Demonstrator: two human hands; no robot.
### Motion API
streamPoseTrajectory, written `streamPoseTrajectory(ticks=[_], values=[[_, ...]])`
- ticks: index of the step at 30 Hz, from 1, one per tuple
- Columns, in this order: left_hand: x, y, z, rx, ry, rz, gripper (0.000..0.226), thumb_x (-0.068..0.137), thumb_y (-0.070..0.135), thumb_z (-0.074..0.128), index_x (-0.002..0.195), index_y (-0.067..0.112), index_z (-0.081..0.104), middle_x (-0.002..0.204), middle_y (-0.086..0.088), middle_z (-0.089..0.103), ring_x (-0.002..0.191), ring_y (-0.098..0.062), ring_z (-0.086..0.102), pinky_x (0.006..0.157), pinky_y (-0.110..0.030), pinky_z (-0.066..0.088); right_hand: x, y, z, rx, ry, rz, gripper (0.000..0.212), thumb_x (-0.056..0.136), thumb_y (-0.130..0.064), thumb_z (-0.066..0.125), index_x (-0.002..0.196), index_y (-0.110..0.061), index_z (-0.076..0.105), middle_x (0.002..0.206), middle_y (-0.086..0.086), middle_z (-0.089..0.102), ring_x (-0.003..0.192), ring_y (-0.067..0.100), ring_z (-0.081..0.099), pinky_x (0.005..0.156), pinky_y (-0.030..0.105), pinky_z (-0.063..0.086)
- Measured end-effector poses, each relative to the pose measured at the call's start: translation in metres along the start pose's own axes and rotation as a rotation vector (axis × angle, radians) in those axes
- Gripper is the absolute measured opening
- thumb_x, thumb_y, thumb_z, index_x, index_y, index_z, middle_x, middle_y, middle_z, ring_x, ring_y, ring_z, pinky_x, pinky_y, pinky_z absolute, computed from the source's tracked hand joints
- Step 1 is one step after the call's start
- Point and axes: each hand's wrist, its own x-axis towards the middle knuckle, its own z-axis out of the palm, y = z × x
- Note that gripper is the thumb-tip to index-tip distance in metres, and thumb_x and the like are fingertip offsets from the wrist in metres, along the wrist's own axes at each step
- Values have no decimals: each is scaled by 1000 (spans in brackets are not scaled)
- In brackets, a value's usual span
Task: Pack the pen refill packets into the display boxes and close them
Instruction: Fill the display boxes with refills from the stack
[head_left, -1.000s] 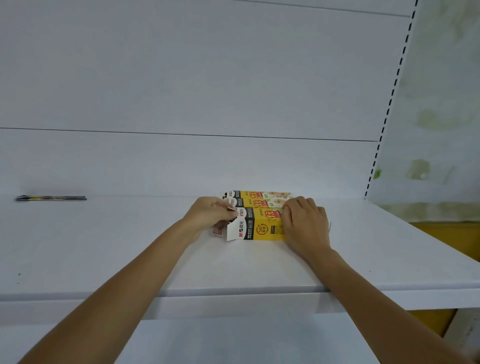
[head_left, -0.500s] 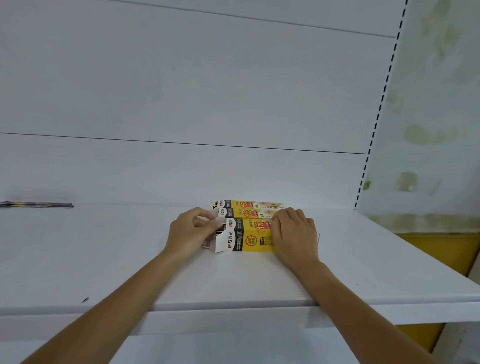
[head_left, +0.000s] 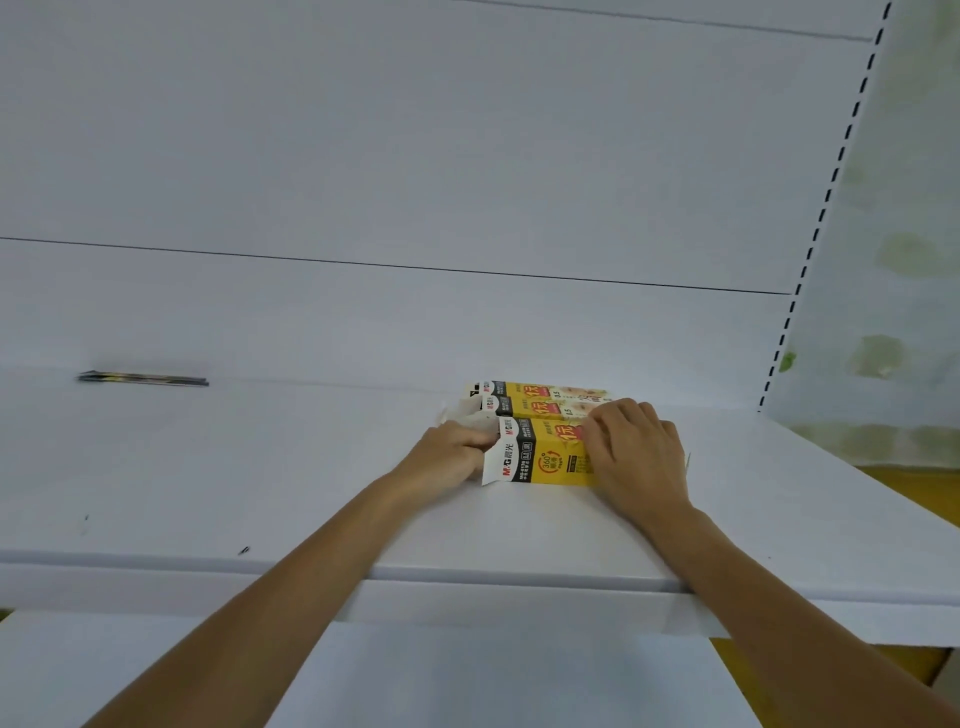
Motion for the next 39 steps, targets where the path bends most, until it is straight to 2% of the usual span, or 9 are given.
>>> streamPoseTrajectory(ticks=[4, 8, 11, 16, 27, 30, 33, 36, 39], values=[[1, -2, 0, 37, 177, 17, 39, 88, 3, 45, 100, 30, 71, 101, 9, 61, 99, -9, 54, 82, -18, 41, -2, -3, -5, 73, 23, 4, 32, 86, -31, 37, 82, -11, 62, 88, 5, 64, 81, 24, 54, 70, 34, 36], [0, -1, -14, 86, 450, 63, 36, 85, -1, 40, 79, 23, 66, 97, 0, 61, 75, -6, 51, 62, -9, 35, 13, -29, -18, 106, 74, -260, 11, 79, -17, 54, 81, -13, 64, 83, 2, 64, 72, 25, 62, 67, 35, 44], [-7, 4, -41, 185, 378, 98, 32, 88, 4, 42, 75, 23, 66, 89, 1, 66, 78, -14, 59, 66, -16, 41, 36, -70, -24, 211, 8, -340, 17, 76, -5, 64, 93, -9, 64, 95, 4, 64, 80, 23, 64, 65, 26, 42], [-47, -37, -113, 365, 436, -18, 29, 92, 12, 43, 80, 24, 66, 96, 3, 63, 88, -14, 57, 82, -28, 46, 53, -160, 5, 421, -195, -254, 34, 90, -18, 54, 123, -13, 51, 125, 1, 51, 112, 18, 52, 87, 32, 43], [-148, -159, -313, 438, 556, -315, 18, 96, 20, 45, 100, 22, 63, 106, 5, 59, 95, -13, 54, 69, -17, 36, 92, -349, 100, 524, -540, -229, 45, 89, -23, 53, 133, -16, 42, 129, 2, 53, 112, 21, 53, 93, 33, 42], [-153, -182, -354, 432, 623, -345, 24, 96, 23, 45, 115, 16, 57, 106, 1, 57, 96, -15, 51, 78, -23, 34, 106, -390, 126, 418, -509, -309, 43, 91, -20, 49, 132, -12, 44, 130, 4, 51, 118, 21, 47, 96, 31, 37], [-162, -213, -388, 571, 530, -377, 30, 96, 25, 44, 122, 16, 53, 115, -1, 59, 98, -16, 52, 84, -24, 36, 121, -422, 159, 383, -545, -278, 38, 90, -18, 49, 127, -11, 48, 126, 5, 52, 115, 23, 48, 93, 31, 38], [-161, -228, -417, 717, 315, -372, 27, 94, 24, 47, 116, 20, 61, 118, 4, 61, 102, -11, 53, 85, -19, 35, 133, -447, 191, 406, -620, -204, 25, 90, -21, 48, 112, -14, 54, 102, 4, 58, 95, 23, 55, 75, 29, 42], [-149, -229, -434, 743, 252, -340, 26, 93, 25, 46, 114, 22, 63, 115, 6, 63, 103, -11, 55, 82, -19, 35, 139, -464, 216, 346, -681, -207, 8, 90, -23, 45, 92, -18, 51, 87, 0, 54, 82, 21, 53, 63, 29, 36]])
